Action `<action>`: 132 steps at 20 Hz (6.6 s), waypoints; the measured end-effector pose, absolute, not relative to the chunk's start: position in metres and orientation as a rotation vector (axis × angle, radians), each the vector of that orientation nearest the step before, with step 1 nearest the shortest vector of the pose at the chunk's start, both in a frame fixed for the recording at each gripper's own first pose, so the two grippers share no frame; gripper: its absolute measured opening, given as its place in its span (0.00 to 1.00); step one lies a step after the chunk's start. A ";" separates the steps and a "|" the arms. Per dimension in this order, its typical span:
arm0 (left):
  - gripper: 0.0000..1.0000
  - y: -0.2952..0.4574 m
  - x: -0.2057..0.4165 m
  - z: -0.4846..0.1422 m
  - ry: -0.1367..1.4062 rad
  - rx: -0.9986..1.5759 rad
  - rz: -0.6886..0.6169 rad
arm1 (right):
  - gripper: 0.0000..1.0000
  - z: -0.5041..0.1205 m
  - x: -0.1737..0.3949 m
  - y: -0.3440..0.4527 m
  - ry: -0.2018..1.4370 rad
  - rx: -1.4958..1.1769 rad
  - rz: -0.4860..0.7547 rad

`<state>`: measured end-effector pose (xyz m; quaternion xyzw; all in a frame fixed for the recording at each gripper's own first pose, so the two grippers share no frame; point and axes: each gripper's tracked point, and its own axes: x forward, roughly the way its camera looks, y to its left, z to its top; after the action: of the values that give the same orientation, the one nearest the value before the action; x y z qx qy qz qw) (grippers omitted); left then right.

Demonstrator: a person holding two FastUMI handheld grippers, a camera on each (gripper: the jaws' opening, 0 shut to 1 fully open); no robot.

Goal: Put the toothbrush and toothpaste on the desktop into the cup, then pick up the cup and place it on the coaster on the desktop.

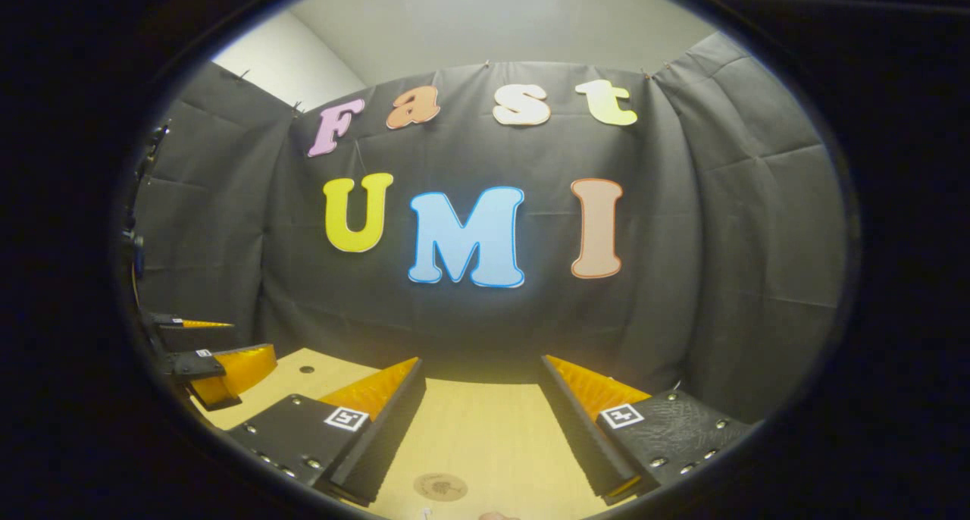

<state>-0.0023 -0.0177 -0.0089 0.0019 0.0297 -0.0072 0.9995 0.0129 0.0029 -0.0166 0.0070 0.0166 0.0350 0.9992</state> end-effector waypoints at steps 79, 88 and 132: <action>0.34 -0.007 -0.096 -0.384 1.225 -0.018 -0.052 | 0.04 -0.399 -0.119 0.093 1.467 -0.034 0.184; 0.23 -0.007 -0.096 -0.382 1.214 -0.091 -0.089 | 0.02 -0.388 -0.121 0.092 1.468 0.064 0.158; 0.22 -0.019 0.036 -0.247 0.694 -0.168 -0.257 | 0.02 -0.273 -0.041 0.082 1.156 0.319 0.153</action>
<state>0.0364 -0.0193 -0.2468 -0.0821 0.3389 -0.1254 0.9288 -0.0412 0.0817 -0.2725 0.1498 0.5434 0.0717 0.8229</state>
